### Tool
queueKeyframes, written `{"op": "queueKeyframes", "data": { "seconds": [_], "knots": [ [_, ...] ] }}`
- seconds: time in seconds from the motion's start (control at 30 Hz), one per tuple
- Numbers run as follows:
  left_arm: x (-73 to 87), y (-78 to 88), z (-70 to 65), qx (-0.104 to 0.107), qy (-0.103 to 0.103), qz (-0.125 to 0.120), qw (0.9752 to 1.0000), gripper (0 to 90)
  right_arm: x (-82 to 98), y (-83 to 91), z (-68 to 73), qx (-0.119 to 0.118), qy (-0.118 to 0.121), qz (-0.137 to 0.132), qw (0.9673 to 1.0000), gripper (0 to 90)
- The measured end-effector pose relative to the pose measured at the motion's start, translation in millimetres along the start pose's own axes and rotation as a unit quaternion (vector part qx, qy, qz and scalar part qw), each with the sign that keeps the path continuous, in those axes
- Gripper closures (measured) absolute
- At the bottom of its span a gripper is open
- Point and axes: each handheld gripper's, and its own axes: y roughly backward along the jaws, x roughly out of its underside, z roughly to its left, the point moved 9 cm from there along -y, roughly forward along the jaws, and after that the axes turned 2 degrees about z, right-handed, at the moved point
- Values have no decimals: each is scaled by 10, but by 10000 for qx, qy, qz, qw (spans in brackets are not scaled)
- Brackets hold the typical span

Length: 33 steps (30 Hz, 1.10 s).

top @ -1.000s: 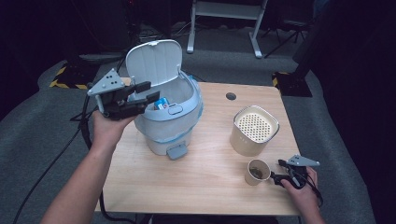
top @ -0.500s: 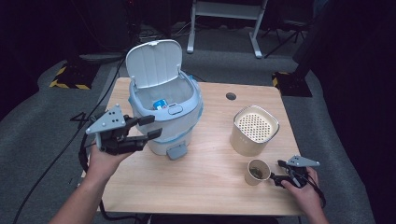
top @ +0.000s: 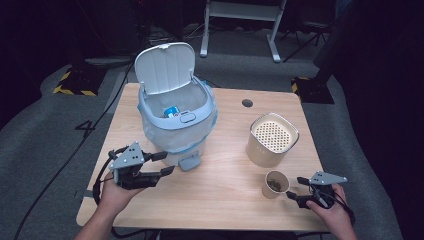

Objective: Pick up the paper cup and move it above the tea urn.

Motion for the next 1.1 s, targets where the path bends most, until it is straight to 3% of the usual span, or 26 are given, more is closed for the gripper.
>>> {"op": "queueKeyframes", "data": {
  "seconds": [0.1,0.2,0.33,0.43,0.53,0.63,0.67,0.7,0.77,0.87,0.9,0.93,0.97,1.0,1.1],
  "knots": [
    [179,-93,26,15,76,158,9998,487,3,50,68,-109,33,-91,9999,252],
    [408,-194,122,-124,94,440,9989,487,-7,79,140,-213,80,-152,9996,221],
    [598,-245,222,-146,350,601,9975,489,-26,96,244,-323,178,-206,9991,179],
    [684,-258,266,-184,421,704,9965,491,-45,102,284,-365,218,-264,9987,166],
    [875,-307,331,-241,558,945,9937,492,-92,82,347,-445,191,-361,9982,161],
    [1045,-349,390,-354,661,1315,9885,492,-128,24,405,-494,98,-399,9979,161],
    [1045,-349,390,-354,661,1315,9885,492,-128,24,405,-494,98,-399,9979,161],
    [1119,-371,411,-386,724,1462,9858,492,-148,-30,434,-475,61,-423,9980,161],
    [1142,-378,422,-437,736,1501,9850,491,-157,-57,445,-465,62,-441,9979,161],
    [1195,-426,449,-577,772,1673,9812,486,-214,-147,486,-397,-27,-576,9975,167],
    [1195,-426,449,-577,772,1673,9812,486,-235,-164,498,-361,-25,-637,9973,170],
    [1223,-463,449,-632,808,1790,9785,484,-257,-179,511,-329,-20,-701,9970,177],
    [1223,-463,449,-632,808,1790,9785,478,-257,-179,511,-329,-20,-701,9970,177],
    [1243,-480,448,-676,772,1887,9767,472,-292,-203,547,-372,-41,-787,9962,184],
    [1248,-514,443,-792,622,1911,9764,460,-306,-247,565,-383,-38,-797,9961,184]
  ]
}}
